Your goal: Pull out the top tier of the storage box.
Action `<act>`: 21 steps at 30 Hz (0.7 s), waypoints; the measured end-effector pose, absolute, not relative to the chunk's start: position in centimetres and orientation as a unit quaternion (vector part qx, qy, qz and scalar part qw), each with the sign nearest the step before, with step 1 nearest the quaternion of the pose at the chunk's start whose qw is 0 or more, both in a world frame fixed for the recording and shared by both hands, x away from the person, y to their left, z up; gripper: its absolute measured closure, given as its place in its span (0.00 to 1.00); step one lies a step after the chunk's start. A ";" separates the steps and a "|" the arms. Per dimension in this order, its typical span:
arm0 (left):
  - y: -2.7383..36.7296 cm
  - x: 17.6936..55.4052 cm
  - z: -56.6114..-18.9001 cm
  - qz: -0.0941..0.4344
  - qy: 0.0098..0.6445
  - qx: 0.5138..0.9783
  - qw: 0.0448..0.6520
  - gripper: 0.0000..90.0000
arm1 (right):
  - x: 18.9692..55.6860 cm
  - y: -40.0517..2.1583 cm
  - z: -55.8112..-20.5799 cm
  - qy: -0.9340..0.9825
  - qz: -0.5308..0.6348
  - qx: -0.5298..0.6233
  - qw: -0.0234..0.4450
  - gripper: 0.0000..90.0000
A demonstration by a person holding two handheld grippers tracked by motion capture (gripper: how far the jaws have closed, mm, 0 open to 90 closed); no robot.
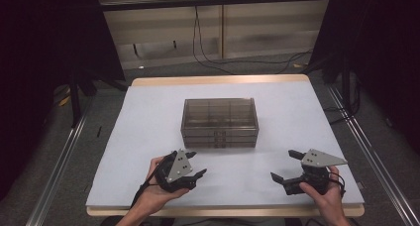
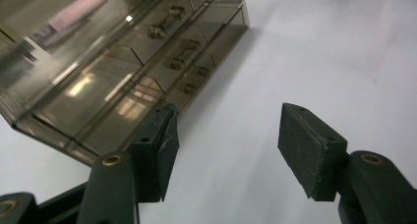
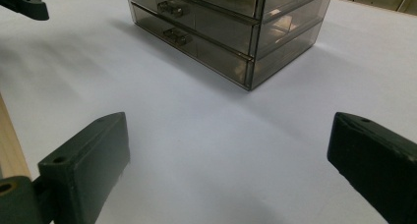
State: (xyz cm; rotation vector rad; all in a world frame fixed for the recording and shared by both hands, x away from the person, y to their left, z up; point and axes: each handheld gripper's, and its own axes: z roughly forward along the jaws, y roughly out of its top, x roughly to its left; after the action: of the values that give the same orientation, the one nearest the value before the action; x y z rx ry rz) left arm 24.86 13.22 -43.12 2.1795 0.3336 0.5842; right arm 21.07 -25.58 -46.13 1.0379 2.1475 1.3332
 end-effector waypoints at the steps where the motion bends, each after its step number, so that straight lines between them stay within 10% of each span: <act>1: 13.0 24.9 -43.0 0.236 0.128 0.868 0.417 0.48 | 21.1 -25.6 -46.1 0.769 0.478 0.372 0.204 0.03; 21: 9.4 25.1 -42.4 0.323 0.038 0.870 0.371 0.62 | 21.2 -25.6 -46.2 0.771 0.477 0.369 0.204 0.03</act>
State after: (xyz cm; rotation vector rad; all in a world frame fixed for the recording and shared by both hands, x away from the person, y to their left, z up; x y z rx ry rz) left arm 25.13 9.41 -42.36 2.2305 0.0984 0.8290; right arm 21.15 -25.56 -46.19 1.0288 2.1514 1.3319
